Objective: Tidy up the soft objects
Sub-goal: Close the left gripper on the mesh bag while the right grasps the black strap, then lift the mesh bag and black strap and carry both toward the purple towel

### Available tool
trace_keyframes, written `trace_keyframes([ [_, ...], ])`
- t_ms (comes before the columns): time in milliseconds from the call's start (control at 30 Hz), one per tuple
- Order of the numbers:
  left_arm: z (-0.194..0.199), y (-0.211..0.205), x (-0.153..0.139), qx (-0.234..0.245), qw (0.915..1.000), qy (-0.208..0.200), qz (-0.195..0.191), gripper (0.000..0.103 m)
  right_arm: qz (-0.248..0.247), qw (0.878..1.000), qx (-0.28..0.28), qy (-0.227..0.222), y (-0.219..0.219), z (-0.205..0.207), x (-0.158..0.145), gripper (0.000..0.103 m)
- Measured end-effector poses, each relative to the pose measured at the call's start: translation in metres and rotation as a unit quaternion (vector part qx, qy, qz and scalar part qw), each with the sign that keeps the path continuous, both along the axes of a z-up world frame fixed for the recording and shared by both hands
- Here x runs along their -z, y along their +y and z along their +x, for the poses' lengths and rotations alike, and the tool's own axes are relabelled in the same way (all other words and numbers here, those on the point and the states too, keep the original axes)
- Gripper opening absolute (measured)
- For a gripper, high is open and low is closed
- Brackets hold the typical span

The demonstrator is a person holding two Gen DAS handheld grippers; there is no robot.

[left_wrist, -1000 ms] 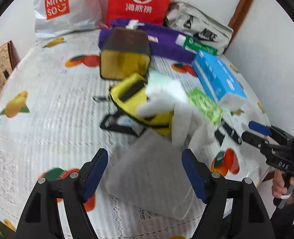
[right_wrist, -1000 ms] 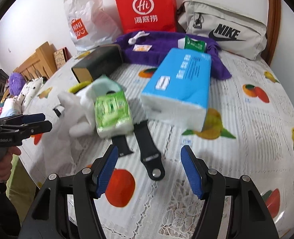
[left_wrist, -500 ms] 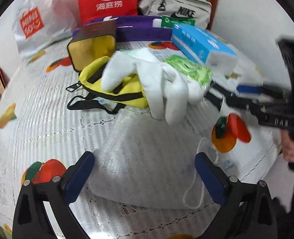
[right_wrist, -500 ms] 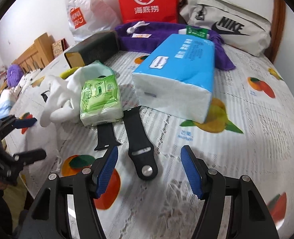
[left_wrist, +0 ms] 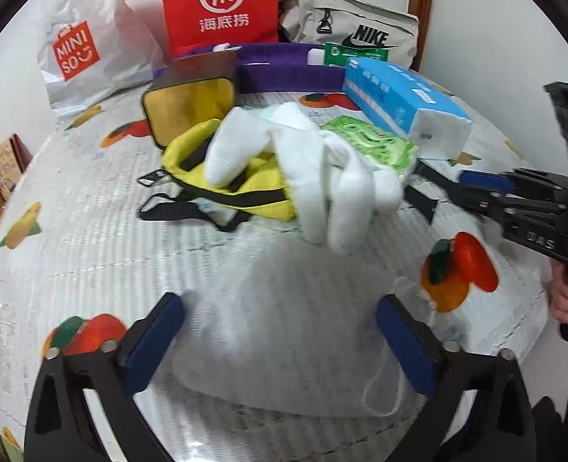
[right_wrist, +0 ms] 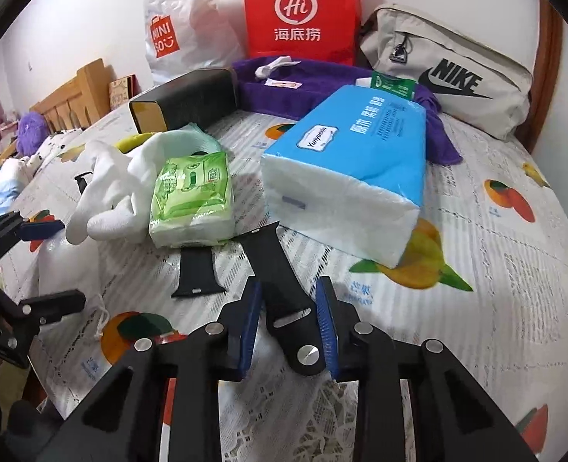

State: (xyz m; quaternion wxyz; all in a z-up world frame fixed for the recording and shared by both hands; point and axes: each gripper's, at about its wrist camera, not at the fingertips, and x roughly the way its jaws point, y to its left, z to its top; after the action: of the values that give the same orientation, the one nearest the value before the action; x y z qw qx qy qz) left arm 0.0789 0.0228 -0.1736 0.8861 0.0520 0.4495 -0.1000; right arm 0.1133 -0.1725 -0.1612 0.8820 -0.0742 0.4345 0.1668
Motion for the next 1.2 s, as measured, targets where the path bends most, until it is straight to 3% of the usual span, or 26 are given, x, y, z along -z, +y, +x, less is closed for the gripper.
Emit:
trace_keyframes([
  [133,-0.003,0.013,-0.004,-0.009,0.9999,-0.009,-0.009,0.079,-0.002,1.0,0.002,0.006,-0.005,-0.01,0.0,0.026],
  [300,-0.001,0.013,-0.005,0.009,0.9999,-0.008,-0.008,0.078,0.008,1.0,-0.009,0.016,-0.005,-0.004,-0.001,0.034],
  [400,-0.001,0.012,-0.005,0.028,0.9993,0.0,-0.024,0.088,0.01,1.0,-0.011,0.012,-0.001,0.001,0.0,0.043],
  [467,-0.003,0.008,-0.005,0.045,0.9982,0.006,-0.038,0.098,-0.004,1.0,-0.015,0.0,0.004,0.002,0.001,0.044],
  [533,-0.007,0.001,-0.002,0.059,0.9978,0.007,-0.029,0.103,-0.003,1.0,-0.015,-0.005,0.004,0.002,0.001,0.044],
  [600,-0.009,-0.006,0.0,0.064,0.998,0.0,-0.003,0.103,0.005,1.0,-0.007,-0.005,0.001,0.003,0.001,0.038],
  [767,-0.009,-0.009,0.0,0.07,0.9975,0.003,-0.005,0.103,0.023,1.0,0.01,0.0,-0.009,0.006,0.002,0.026],
  [933,-0.014,-0.019,0.001,0.094,0.9955,-0.002,0.008,0.103,0.015,1.0,0.007,-0.006,-0.006,0.005,0.003,0.026],
  [1200,-0.013,-0.022,0.0,0.09,0.9959,-0.003,0.008,0.103,0.018,1.0,0.01,-0.001,-0.007,0.006,0.002,0.026],
])
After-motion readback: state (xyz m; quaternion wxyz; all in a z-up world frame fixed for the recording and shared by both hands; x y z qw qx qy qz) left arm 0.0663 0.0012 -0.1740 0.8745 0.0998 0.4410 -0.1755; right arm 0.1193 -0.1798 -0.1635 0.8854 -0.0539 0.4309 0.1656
